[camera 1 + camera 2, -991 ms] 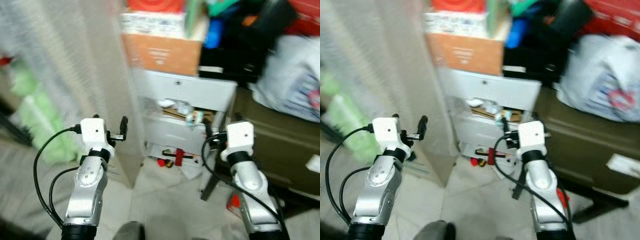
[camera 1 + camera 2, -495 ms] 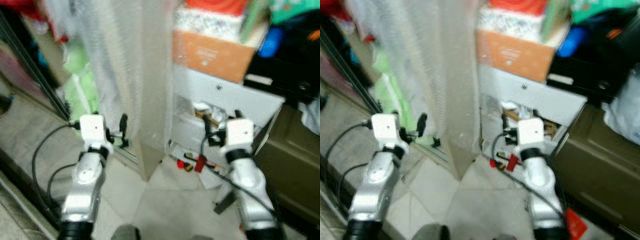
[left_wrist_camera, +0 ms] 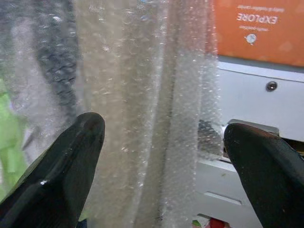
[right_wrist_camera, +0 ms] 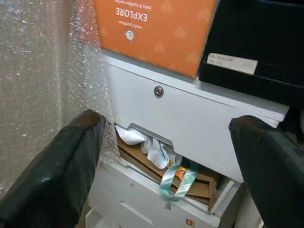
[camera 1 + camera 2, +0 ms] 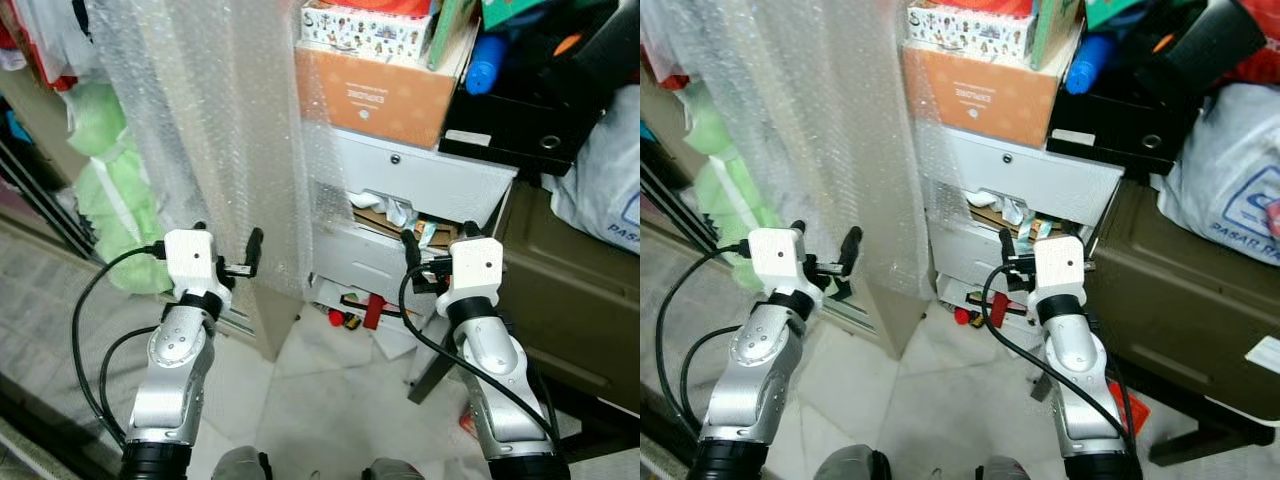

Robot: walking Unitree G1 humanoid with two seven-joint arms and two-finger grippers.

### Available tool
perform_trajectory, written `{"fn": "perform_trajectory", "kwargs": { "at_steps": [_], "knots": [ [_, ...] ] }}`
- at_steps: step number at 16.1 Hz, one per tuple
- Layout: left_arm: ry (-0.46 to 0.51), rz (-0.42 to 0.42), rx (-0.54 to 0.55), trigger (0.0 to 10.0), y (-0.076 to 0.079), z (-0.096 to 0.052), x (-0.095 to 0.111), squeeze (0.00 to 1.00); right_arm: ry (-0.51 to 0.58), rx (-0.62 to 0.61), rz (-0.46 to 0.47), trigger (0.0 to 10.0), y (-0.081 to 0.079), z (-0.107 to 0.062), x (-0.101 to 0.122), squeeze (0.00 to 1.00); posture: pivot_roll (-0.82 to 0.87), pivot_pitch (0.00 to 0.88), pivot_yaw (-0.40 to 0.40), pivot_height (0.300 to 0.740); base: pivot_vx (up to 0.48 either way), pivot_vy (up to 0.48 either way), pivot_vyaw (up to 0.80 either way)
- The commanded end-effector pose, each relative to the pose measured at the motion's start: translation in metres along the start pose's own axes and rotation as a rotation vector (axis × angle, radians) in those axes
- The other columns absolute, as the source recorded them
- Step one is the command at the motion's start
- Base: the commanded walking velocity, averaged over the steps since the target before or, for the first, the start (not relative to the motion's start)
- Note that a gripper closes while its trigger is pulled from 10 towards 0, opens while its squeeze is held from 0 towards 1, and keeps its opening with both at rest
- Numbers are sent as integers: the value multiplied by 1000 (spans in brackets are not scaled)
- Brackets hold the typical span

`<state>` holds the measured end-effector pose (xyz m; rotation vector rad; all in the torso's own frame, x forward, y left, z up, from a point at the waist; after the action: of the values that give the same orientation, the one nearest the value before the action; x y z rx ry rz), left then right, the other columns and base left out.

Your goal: Clean up the room

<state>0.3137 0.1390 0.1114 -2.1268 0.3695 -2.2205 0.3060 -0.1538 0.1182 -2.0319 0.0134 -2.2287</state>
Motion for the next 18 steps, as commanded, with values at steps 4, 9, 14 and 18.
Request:
{"fn": "perform_trajectory", "kwargs": {
  "at_steps": [4,9,14,18],
  "knots": [
    [18,-1,-6,10000,-2,0,3,0,5,7,2,10000,-1,3,1,0,-49,56,6,740,304,0,0],
    [13,-30,-12,10000,-1,-1,2,0,1,13,3,10000,-2,3,0,0,-49,56,6,740,191,0,-280],
    [9,-31,-9,10000,-1,-1,1,0,4,21,-4,10000,-3,4,0,0,-47,56,2,740,0,0,0],
    [7,-33,-8,10000,-1,-1,1,0,7,44,-38,10000,-7,4,1,0,-45,55,1,740,0,0,358]
  ]
}}
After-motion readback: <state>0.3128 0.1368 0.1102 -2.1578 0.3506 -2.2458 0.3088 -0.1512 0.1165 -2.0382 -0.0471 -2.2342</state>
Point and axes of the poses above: a point about 5 cm out from each wrist's last joint towards the gripper, its own z axis pointing out of the wrist towards the gripper, its own x axis along the axis of the wrist's last joint, y = z × x, the point moved 4 cm from there along z, pointing out of the wrist towards the gripper, and after that the axes turned 15 degrees about z, right-handed, at the moved point
